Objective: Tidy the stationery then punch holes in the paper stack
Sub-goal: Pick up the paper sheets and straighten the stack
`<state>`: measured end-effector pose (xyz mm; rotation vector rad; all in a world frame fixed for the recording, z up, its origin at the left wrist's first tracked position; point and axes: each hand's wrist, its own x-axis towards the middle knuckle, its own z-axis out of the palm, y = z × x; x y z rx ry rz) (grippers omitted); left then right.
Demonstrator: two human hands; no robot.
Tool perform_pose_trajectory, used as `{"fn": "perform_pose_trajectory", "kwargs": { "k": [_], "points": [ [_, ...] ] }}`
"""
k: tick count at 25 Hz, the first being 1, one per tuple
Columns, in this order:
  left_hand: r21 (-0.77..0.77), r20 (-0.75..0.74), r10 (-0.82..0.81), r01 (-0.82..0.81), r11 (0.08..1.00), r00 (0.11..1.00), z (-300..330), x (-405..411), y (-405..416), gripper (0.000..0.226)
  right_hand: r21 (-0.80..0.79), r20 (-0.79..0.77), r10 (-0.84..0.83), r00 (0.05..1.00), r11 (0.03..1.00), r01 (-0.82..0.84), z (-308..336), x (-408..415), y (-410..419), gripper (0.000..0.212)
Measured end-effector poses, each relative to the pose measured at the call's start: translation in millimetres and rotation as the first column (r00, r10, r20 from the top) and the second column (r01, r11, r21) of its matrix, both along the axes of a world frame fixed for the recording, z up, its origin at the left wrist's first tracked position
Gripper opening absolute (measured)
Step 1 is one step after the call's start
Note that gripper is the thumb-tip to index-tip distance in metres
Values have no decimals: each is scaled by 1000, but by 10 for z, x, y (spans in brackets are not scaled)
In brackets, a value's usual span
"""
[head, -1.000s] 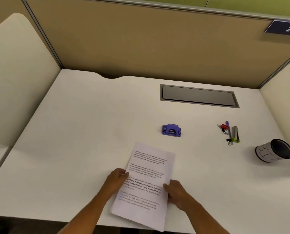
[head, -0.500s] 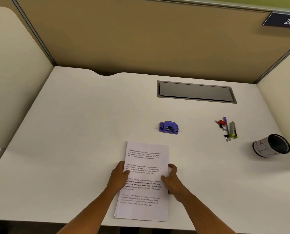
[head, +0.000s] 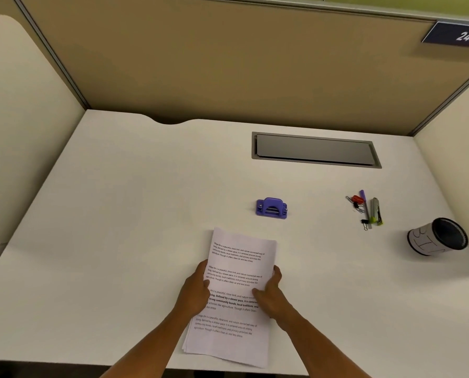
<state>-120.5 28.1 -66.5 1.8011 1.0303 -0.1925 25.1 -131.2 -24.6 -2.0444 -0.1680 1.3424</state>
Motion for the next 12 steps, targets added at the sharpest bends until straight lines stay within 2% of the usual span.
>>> {"fn": "perform_pose_trajectory", "kwargs": {
  "k": [3,7,12],
  "points": [
    [-21,28,16,-15,1000,999,4,-6,-9,63,-26,32,5,999,1000,-4,9,-47,40,98],
    [-33,52,39,-37,999,998,-13,-12,0,65,-33,62,-13,998,999,15,-9,-44,1,92],
    [-14,45,46,-45,999,998,-32,-16,-38,74,-16,75,-46,996,999,47,-23,-54,-32,98]
  ]
}}
